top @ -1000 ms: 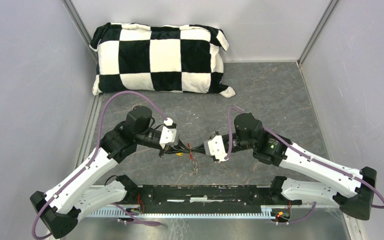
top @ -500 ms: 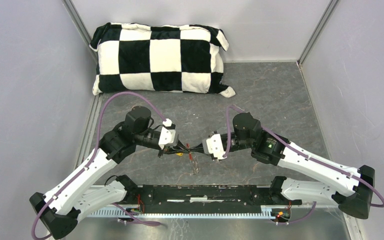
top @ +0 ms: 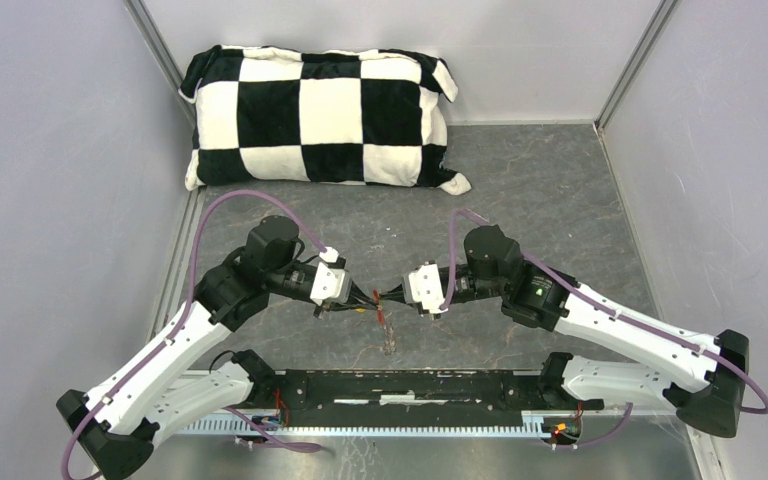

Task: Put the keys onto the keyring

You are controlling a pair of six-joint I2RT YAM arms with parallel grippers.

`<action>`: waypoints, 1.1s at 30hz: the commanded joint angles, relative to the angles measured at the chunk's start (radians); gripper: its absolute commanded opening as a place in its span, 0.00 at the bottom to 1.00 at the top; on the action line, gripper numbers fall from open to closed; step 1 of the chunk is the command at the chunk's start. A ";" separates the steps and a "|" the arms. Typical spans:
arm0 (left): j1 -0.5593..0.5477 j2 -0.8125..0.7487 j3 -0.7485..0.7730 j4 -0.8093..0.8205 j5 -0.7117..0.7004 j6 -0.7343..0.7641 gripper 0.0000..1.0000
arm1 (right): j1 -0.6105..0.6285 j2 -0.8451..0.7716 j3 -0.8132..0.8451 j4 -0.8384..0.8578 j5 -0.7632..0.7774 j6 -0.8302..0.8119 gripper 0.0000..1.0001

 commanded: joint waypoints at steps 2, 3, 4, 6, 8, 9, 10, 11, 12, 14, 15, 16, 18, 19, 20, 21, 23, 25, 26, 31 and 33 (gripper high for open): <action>-0.002 -0.010 0.012 0.033 0.048 0.050 0.02 | -0.001 0.022 0.013 0.028 -0.012 0.034 0.00; -0.002 -0.010 0.011 0.034 0.050 0.052 0.02 | -0.001 0.023 0.014 0.027 -0.007 0.034 0.00; -0.003 -0.010 0.011 0.033 0.051 0.053 0.02 | 0.000 0.025 0.015 0.022 0.000 0.033 0.00; -0.002 -0.014 0.008 0.034 0.051 0.053 0.02 | -0.001 0.015 0.012 0.013 0.027 0.023 0.00; -0.002 -0.019 0.008 0.023 0.053 0.068 0.02 | -0.002 -0.002 0.005 0.007 0.064 0.014 0.01; -0.002 -0.019 0.009 0.006 0.058 0.088 0.02 | -0.007 -0.009 0.001 0.004 0.077 0.009 0.00; -0.002 -0.018 0.009 -0.005 0.061 0.100 0.02 | -0.011 -0.018 -0.003 0.001 0.087 0.008 0.00; -0.002 -0.019 0.010 -0.006 0.060 0.101 0.02 | -0.016 -0.026 -0.004 -0.004 0.089 0.006 0.00; -0.002 -0.020 0.010 -0.007 0.059 0.099 0.02 | -0.020 -0.032 -0.005 -0.008 0.090 0.005 0.00; -0.003 -0.019 0.013 -0.008 0.057 0.095 0.02 | -0.024 -0.050 -0.015 -0.017 0.081 -0.003 0.00; -0.002 -0.017 0.016 -0.009 0.057 0.091 0.02 | -0.027 -0.061 -0.024 -0.019 0.072 -0.012 0.01; -0.002 -0.014 0.019 -0.007 0.056 0.083 0.02 | -0.026 -0.074 -0.034 -0.018 0.063 -0.018 0.00; -0.002 -0.007 0.022 0.028 0.047 0.026 0.02 | -0.025 -0.092 -0.057 -0.013 0.041 -0.021 0.00; -0.002 -0.007 0.019 0.056 0.042 -0.012 0.02 | -0.026 -0.096 -0.064 -0.012 0.029 -0.021 0.00; -0.002 -0.008 0.015 0.085 0.040 -0.047 0.02 | -0.025 -0.100 -0.068 -0.014 0.021 -0.024 0.00; -0.002 -0.011 0.010 0.110 0.040 -0.077 0.02 | -0.025 -0.101 -0.070 -0.015 0.006 -0.029 0.00; -0.002 -0.014 -0.001 0.158 0.045 -0.132 0.02 | -0.025 -0.103 -0.069 -0.007 -0.009 -0.030 0.01; -0.002 -0.016 -0.010 0.190 0.052 -0.176 0.02 | -0.026 -0.108 -0.070 0.008 -0.014 -0.029 0.01; -0.003 -0.015 -0.012 0.196 0.056 -0.186 0.02 | -0.025 -0.113 -0.071 0.018 -0.013 -0.027 0.01; -0.002 -0.025 -0.031 0.207 0.077 -0.187 0.02 | -0.025 -0.153 -0.079 0.046 0.010 -0.037 0.01; -0.002 -0.036 -0.040 0.208 0.074 -0.157 0.02 | -0.026 -0.179 -0.097 0.056 0.016 -0.045 0.01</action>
